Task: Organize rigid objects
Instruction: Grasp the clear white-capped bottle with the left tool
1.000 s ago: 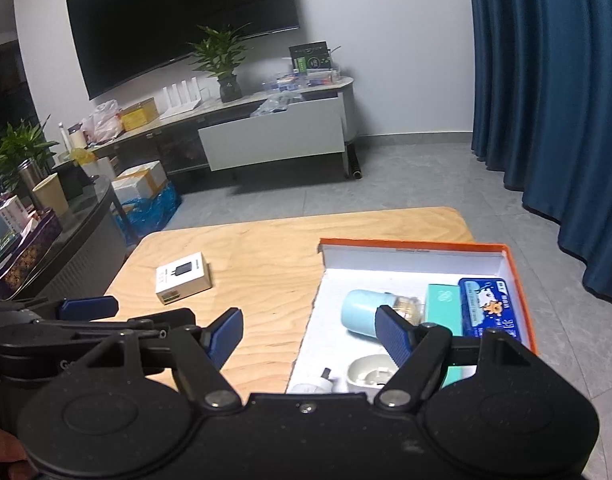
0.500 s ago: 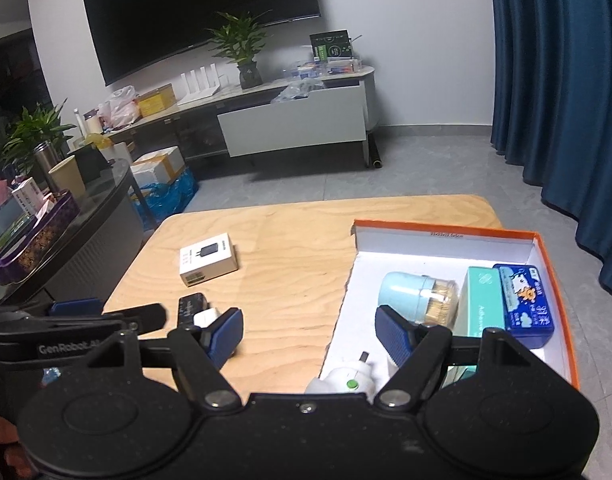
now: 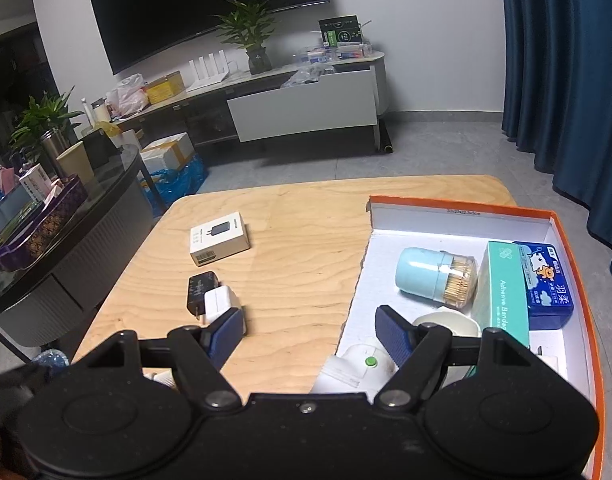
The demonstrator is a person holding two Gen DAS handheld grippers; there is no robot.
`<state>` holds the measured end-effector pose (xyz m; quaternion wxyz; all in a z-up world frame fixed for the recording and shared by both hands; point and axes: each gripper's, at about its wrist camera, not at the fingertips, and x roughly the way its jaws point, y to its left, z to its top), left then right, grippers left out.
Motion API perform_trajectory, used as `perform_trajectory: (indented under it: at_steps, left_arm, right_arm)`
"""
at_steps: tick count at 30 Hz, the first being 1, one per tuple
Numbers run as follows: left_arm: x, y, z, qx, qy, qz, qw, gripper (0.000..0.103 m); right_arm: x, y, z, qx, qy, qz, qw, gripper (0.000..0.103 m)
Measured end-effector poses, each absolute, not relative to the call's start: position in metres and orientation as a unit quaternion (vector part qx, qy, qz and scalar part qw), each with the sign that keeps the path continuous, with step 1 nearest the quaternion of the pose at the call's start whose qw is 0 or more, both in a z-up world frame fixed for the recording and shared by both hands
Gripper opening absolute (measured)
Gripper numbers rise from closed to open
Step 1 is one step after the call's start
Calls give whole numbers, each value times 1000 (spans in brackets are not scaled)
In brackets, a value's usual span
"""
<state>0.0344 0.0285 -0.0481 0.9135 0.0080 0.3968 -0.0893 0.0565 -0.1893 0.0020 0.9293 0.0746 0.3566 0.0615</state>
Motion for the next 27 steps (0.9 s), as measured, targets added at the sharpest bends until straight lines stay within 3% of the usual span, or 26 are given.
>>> perform_trajectory:
  at_steps: [4, 6, 8, 9, 12, 21, 22, 27]
  left_arm:
    - [36, 31, -57, 16, 393, -95, 915, 91]
    - [35, 32, -62, 27, 388, -99, 916, 83]
    - [39, 30, -68, 33, 392, -101, 914, 66]
    - [39, 30, -70, 37, 386, -99, 917, 66]
    - [47, 29, -70, 41, 373, -96, 922, 51]
    - [48, 34, -65, 12, 360, -79, 929, 45]
    - [48, 36, -63, 2, 358, -80, 930, 38]
    - [54, 41, -57, -10, 357, -80, 931, 35]
  right_arm:
    - [56, -188, 3, 73, 355, 61, 930, 87]
    - [56, -188, 3, 73, 355, 59, 930, 87]
    - [57, -188, 3, 72, 355, 59, 930, 87]
    - [57, -188, 3, 72, 355, 59, 930, 87]
    - [57, -187, 4, 71, 355, 59, 930, 87]
    - [61, -179, 2, 64, 361, 65, 928, 87]
    - [62, -178, 0, 65, 364, 67, 927, 87]
    - [71, -161, -10, 54, 383, 86, 918, 87]
